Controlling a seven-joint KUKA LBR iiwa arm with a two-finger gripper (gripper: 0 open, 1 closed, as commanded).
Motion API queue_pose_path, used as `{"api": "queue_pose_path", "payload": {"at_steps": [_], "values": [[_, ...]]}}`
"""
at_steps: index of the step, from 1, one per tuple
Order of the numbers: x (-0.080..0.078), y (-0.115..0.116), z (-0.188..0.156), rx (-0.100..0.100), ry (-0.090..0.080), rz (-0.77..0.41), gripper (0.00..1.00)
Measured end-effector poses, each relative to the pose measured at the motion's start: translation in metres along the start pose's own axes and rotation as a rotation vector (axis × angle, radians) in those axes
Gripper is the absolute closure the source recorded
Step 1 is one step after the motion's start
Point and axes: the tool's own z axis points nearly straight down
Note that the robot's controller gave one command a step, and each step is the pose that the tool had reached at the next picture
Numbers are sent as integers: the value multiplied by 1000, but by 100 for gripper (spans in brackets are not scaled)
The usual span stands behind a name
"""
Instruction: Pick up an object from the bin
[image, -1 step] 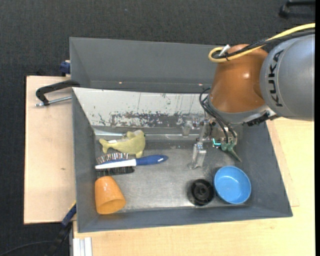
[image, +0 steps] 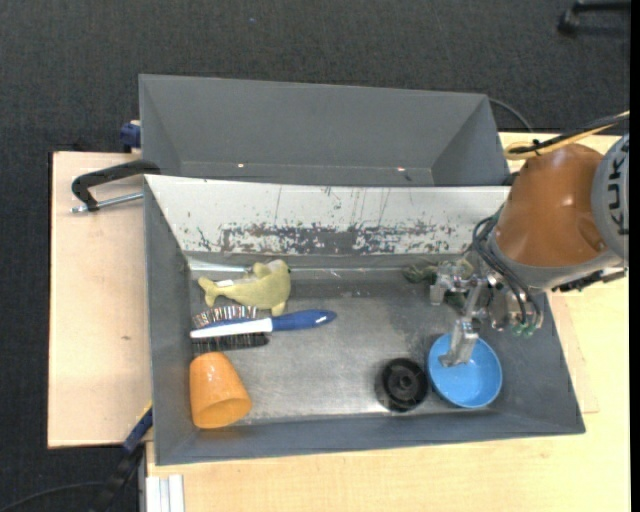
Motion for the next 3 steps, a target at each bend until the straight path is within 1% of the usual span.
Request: {"api": "queue_pose_path", "payload": {"at_steps": [1,2,3], "values": [[35,-1,48,-3,-3,-572,0],[33,-1,47,-1,-8,-571,100],[23,2,-89,3,-20,-539,100]]}}
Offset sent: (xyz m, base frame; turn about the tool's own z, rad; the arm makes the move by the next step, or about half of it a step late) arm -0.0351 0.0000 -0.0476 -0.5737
